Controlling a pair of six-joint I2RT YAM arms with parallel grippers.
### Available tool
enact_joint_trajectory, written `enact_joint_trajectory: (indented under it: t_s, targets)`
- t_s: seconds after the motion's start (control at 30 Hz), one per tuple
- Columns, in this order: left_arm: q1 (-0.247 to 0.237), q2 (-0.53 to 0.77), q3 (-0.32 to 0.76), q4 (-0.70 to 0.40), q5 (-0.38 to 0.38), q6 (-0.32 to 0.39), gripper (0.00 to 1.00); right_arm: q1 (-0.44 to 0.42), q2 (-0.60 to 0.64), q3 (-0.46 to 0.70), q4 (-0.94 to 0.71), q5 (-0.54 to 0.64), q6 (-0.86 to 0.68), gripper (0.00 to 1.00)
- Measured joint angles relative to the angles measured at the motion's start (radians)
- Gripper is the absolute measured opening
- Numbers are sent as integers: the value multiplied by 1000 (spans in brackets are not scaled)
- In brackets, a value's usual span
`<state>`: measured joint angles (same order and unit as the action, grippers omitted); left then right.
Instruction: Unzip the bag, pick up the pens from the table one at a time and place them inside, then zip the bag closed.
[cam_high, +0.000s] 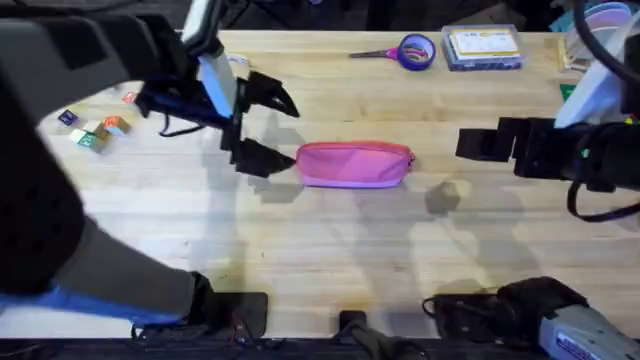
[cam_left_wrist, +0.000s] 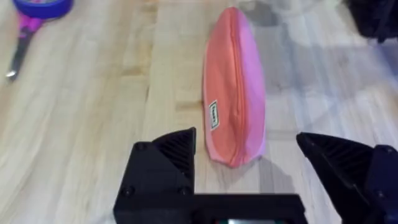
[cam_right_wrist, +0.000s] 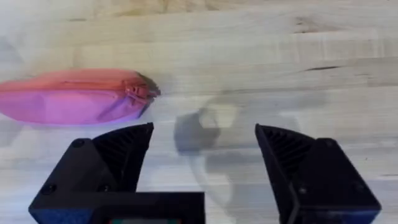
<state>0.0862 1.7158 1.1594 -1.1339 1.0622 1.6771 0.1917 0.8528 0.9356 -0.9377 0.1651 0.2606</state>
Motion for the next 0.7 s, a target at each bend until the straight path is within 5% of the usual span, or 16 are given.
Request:
enact_joint_trajectory:
  t_s: [0.3,0.7]
  targets:
    - [10,-255,4,-23,-162,-210,996,0,-46,0,-36,0,-18,998]
    - [10,-564,4,-27,-335,-686,995,0,-192,0,-36,0,-23,998]
